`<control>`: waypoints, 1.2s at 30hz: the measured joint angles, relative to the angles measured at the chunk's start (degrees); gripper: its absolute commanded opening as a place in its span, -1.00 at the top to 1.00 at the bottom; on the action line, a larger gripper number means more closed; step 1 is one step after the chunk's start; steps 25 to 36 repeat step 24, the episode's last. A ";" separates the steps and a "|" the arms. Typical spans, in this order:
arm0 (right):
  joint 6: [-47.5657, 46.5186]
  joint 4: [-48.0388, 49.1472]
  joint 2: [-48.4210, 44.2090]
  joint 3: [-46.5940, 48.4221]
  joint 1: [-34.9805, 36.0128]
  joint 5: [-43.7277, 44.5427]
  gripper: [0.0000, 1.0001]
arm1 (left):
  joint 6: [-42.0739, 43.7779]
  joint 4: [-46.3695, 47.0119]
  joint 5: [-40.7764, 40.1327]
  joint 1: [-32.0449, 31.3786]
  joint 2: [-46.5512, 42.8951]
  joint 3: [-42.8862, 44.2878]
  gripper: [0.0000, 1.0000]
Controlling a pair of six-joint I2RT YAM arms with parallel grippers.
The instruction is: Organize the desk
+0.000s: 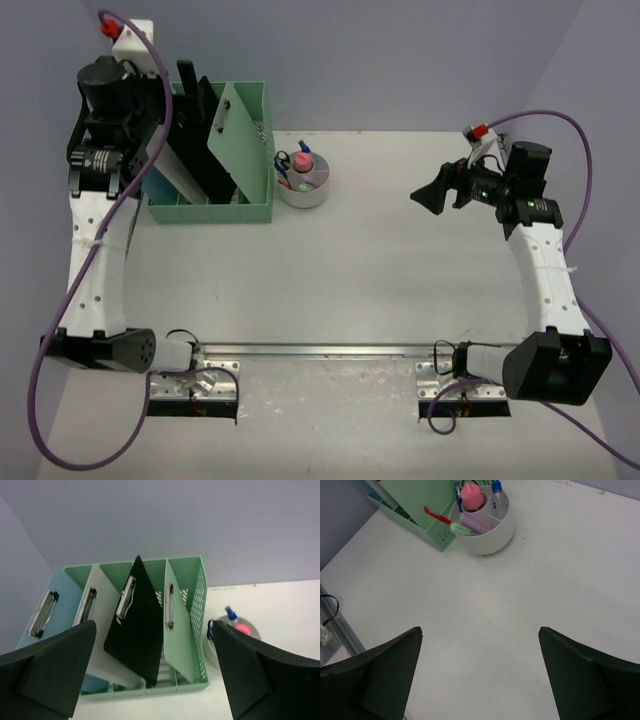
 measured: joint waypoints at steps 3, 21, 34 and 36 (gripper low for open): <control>2.29 -0.15 0.00 -0.04 0.37 6.25 -0.98 | 1.99 2.82 1.95 0.04 -9.92 -14.71 -1.00; 4.87 3.10 -15.45 -27.91 12.31 44.76 -0.98 | 2.69 6.71 7.89 0.04 -34.62 -63.63 -1.00; 4.83 4.07 -16.09 -27.91 12.31 45.79 -0.98 | 2.45 8.07 7.87 0.04 -34.71 -63.63 -1.00; 4.83 4.07 -16.09 -27.91 12.31 45.79 -0.98 | 2.45 8.07 7.87 0.04 -34.71 -63.63 -1.00</control>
